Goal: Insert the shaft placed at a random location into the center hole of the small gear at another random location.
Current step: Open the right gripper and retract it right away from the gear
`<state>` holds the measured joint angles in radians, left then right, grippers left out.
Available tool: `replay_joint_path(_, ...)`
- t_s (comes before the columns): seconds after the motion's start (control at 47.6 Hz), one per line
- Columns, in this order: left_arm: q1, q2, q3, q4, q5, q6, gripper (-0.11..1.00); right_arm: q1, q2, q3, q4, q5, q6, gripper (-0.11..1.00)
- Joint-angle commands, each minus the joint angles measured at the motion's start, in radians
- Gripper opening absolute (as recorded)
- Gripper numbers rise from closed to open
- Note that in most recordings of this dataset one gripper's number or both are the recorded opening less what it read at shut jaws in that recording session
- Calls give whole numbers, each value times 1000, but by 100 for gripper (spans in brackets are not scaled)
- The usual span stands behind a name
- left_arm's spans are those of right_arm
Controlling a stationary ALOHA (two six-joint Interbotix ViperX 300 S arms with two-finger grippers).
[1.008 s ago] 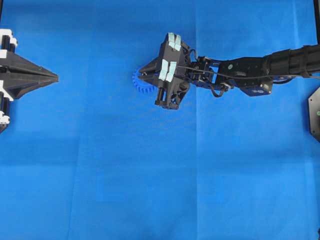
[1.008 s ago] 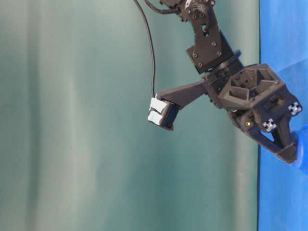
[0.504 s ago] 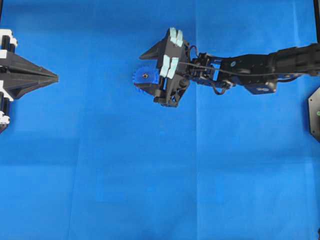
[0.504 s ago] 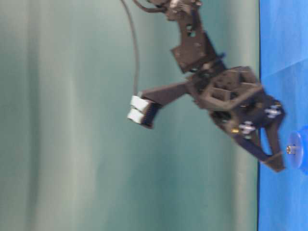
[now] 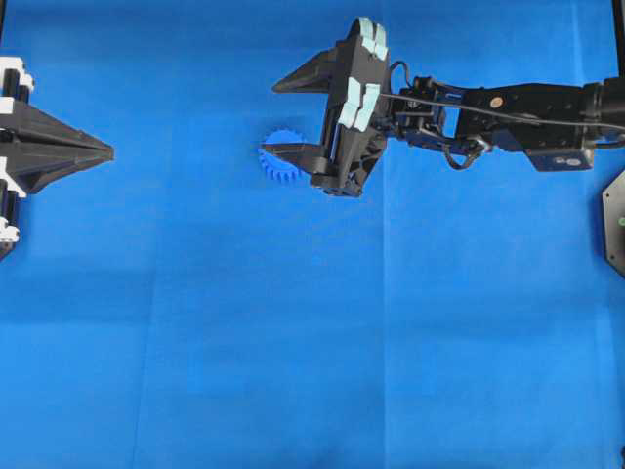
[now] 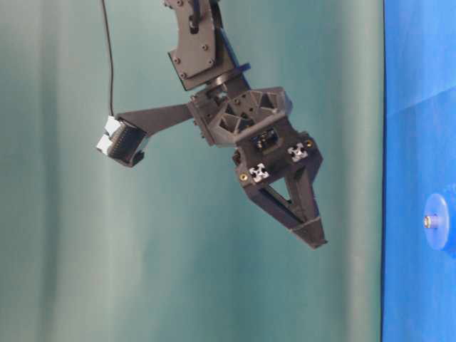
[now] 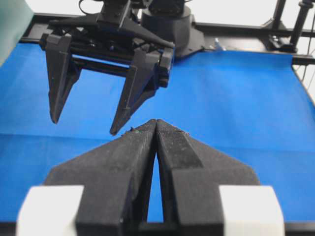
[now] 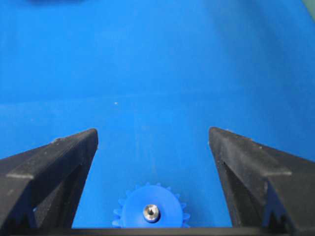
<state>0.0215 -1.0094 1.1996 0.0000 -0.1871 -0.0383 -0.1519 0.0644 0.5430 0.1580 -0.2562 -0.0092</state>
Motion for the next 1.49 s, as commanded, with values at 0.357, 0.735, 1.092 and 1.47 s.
replay_joint_path(0.357, 0, 3, -9, 3, 5, 0, 0, 6, -183, 143, -2, -3, 3, 81)
replay_joint_path(0.735, 0, -5, -9, 2, 12, 2, 0, 8, -437, 379, 2, -3, 8, 81)
replay_joint_path(1.092, 2, -8, -8, 3, 12, 2, 0, 6, -522, 434, 2, -6, 8, 81)
replay_joint_path(1.47, 0, -8, -6, 2, 17, 2, 0, 6, -515, 431, 3, -6, 8, 81)
